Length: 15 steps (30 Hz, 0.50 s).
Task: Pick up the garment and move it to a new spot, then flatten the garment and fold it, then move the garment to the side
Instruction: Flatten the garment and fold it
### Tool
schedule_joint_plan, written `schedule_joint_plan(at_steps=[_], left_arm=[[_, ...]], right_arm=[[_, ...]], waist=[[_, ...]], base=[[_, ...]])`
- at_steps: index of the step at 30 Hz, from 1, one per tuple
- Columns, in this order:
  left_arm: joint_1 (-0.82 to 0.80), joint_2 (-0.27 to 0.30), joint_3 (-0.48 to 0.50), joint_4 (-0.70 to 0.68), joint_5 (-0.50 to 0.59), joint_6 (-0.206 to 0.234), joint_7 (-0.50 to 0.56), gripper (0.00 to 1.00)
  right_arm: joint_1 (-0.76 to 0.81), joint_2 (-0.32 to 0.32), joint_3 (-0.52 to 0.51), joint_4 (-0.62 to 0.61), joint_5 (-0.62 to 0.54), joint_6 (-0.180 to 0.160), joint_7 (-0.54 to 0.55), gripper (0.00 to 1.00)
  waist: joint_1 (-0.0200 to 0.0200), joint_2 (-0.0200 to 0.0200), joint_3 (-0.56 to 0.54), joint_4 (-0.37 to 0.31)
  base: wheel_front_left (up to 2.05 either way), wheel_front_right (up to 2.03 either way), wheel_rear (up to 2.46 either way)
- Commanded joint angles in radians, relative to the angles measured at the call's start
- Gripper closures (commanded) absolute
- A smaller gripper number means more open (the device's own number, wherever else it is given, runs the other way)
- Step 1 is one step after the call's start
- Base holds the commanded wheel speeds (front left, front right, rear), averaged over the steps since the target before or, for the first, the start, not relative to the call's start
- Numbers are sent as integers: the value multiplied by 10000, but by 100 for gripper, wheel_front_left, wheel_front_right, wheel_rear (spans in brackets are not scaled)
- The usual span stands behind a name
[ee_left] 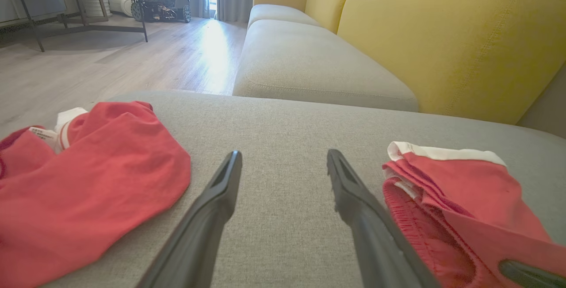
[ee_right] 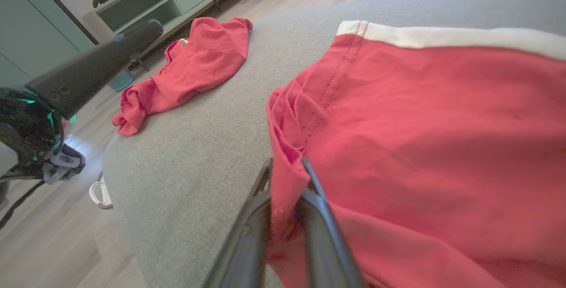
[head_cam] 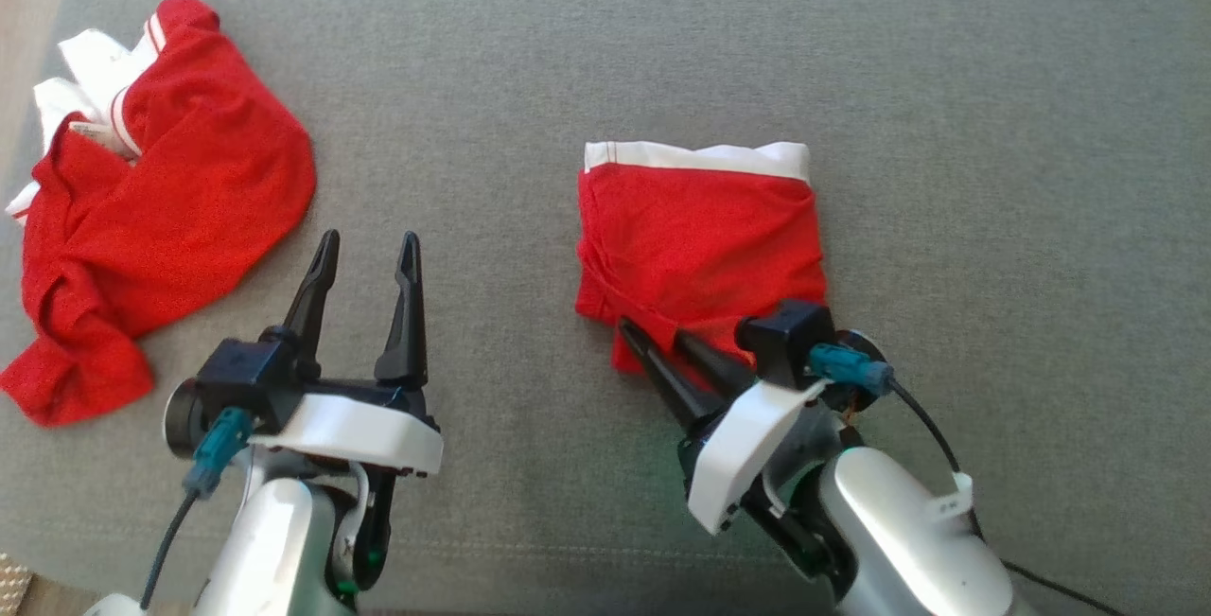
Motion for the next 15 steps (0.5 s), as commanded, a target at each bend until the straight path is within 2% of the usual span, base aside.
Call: schedule_joint_plan(at_steps=[1, 6, 11, 15], left_arm=[[-170, 51, 392, -313, -43, -3, -122, 0], [-110, 148, 472, -288, 18, -13, -122, 0], [-40, 218, 516, -272, 50, 22, -122, 0], [29, 330, 559, -274, 71, 61, -122, 0]], right_arm=[[-8, 104, -5, -327, -318, -7, -292, 0], [189, 104, 10, -1005, -614, -7, -845, 0], [472, 104, -494, -1769, -750, -7, -1212, 0], [762, 104, -1670, -2440, -1103, -7, -1359, 0]], waist=[[0, 0, -38, -89], [0, 0, -218, -369], [0, 0, -412, -591], [0, 0, -579, -762]], base=[[0, 0, 0], [0, 0, 0], [0, 0, 0], [0, 0, 0]])
